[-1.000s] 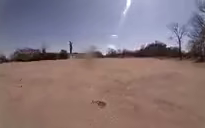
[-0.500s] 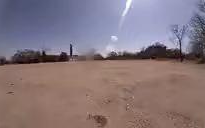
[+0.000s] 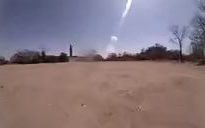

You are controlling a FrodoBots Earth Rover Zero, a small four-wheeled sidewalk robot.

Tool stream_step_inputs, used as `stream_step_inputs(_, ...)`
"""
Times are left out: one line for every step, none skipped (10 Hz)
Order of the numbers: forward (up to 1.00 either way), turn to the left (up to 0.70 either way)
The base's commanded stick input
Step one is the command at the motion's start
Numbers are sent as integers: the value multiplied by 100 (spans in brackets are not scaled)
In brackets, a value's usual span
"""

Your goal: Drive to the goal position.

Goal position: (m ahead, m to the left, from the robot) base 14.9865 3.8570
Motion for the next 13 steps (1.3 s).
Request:
stream_step_inputs(100,0)
stream_step_inputs(100,0)
stream_step_inputs(100,0)
stream_step_inputs(100,0)
stream_step_inputs(100,0)
stream_step_inputs(100,0)
stream_step_inputs(100,0)
stream_step_inputs(100,0)
stream_step_inputs(100,0)
stream_step_inputs(100,0)
stream_step_inputs(100,0)
stream_step_inputs(100,0)
stream_step_inputs(100,0)
